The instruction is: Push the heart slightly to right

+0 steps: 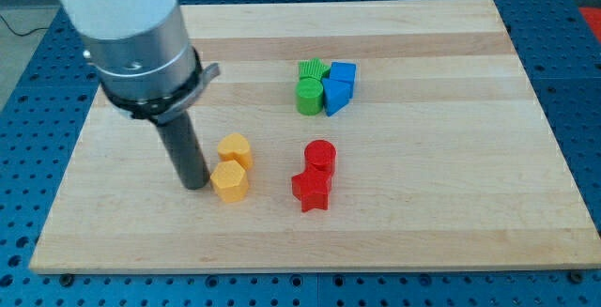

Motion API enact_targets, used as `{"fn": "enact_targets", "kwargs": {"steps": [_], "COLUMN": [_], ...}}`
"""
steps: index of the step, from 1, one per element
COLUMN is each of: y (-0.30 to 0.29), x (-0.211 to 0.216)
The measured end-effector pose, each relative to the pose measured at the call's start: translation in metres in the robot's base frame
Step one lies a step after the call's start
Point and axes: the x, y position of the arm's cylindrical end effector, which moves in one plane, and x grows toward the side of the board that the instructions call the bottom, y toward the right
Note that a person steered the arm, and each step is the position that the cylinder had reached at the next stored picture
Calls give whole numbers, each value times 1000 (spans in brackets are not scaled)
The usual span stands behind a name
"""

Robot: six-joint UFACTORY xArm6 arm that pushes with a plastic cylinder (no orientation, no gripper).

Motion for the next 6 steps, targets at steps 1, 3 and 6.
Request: {"fn": "enact_targets", "kwargs": {"steps": [1,3,6], "y": [-24,0,72], "x": [-16,-49,-49]}}
